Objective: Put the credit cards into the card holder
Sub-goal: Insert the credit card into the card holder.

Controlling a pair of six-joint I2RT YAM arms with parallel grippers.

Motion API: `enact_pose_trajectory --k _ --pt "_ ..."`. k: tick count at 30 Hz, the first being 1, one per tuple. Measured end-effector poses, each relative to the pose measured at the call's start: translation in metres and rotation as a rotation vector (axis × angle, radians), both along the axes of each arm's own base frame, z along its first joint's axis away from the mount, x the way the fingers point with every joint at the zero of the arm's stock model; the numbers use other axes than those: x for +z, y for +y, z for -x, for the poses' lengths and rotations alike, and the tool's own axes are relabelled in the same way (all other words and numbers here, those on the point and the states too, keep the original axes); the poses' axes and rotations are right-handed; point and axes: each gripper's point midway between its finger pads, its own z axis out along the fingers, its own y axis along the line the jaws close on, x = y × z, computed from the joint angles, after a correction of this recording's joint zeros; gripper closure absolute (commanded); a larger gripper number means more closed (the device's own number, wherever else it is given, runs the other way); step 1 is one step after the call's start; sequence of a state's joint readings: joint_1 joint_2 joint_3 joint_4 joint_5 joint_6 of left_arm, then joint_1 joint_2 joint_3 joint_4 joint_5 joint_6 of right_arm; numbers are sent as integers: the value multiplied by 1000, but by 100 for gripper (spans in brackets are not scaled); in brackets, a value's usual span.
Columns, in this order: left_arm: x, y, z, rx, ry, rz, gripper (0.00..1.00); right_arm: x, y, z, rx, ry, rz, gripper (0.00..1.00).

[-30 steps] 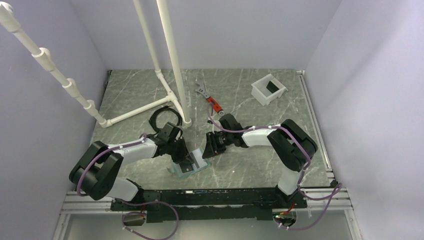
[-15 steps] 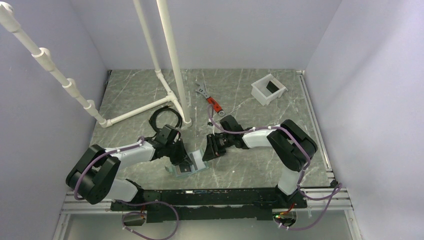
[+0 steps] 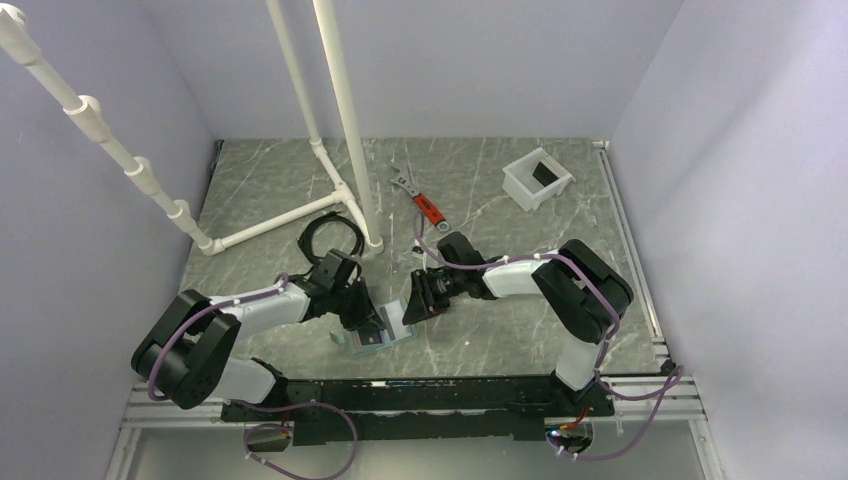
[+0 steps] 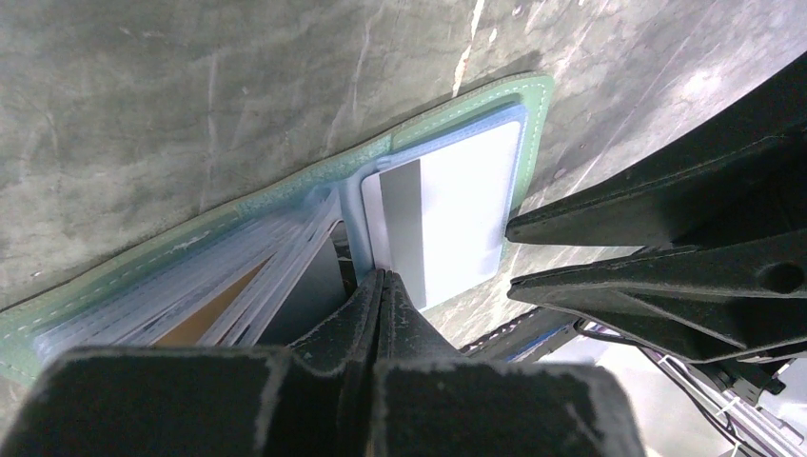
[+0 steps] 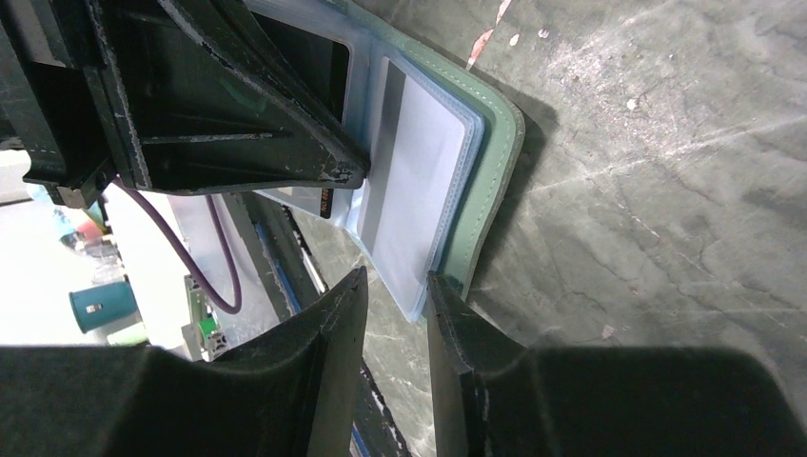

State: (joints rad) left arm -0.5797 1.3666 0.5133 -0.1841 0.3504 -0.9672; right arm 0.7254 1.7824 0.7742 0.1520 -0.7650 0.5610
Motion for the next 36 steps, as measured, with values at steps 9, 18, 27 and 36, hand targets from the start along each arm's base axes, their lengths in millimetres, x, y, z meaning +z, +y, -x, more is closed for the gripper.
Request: enact_pose_trajectory --k 9,18,27,36 --pt "0 0 1 4 3 1 100 -1 4 4 7 8 -5 69" --pt "2 3 2 8 1 -8 100 6 10 6 4 43 -38 70" --pt "8 9 5 13 -13 -25 96 14 22 4 -15 91 -94 69" --pt "18 11 5 19 -39 -20 87 25 32 3 -25 129 -153 69"
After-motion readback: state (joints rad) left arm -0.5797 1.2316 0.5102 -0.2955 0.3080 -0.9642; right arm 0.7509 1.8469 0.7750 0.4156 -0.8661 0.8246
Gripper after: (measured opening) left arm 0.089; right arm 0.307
